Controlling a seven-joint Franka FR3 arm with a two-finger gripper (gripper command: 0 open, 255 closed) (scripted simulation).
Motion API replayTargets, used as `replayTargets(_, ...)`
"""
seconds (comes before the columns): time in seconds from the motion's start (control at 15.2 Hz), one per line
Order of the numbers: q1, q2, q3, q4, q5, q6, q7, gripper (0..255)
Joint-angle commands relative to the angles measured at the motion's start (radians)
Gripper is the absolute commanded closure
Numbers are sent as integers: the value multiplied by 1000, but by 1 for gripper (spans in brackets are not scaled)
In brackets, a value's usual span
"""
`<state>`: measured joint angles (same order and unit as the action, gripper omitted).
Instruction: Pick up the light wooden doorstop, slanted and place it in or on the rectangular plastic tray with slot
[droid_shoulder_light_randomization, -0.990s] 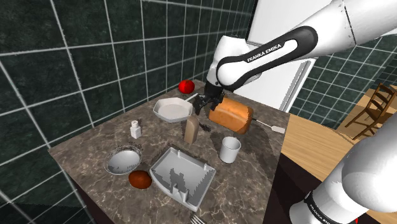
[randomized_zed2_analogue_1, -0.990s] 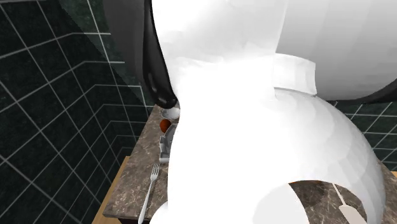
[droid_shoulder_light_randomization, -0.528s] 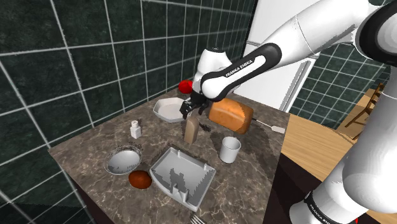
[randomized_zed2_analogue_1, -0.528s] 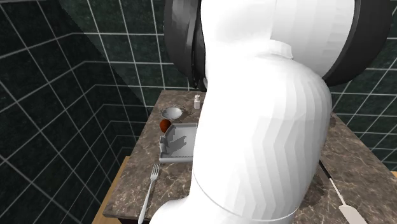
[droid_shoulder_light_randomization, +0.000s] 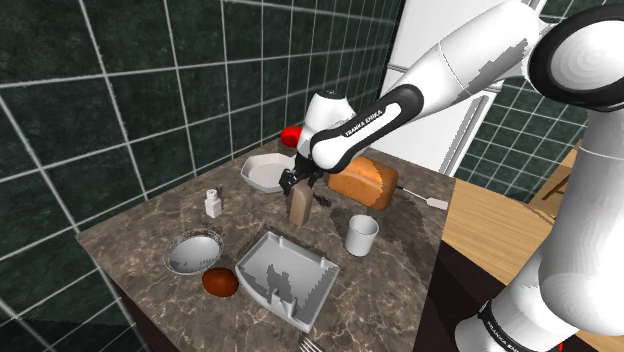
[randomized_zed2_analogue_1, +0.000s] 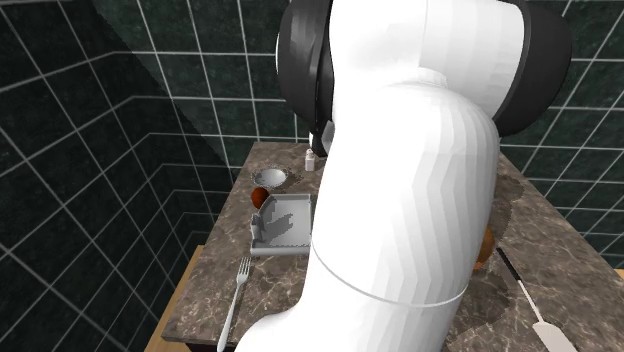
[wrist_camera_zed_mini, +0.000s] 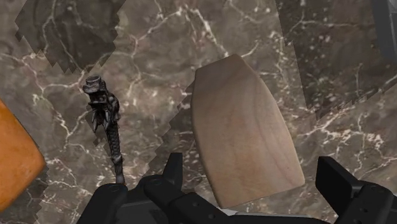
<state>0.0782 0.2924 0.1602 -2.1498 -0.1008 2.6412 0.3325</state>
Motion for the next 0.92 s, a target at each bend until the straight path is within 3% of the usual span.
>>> replayTargets(0.0, 1, 3, -1, 1, -1, 3, 1, 0)
replayTargets(0.33, 0, 3, -1, 1, -1, 3, 1, 0)
replayTargets(0.4, 0, 3, -1, 1, -1, 3, 1, 255)
replayTargets(0.86, 0, 3, -1, 1, -1, 3, 1, 255)
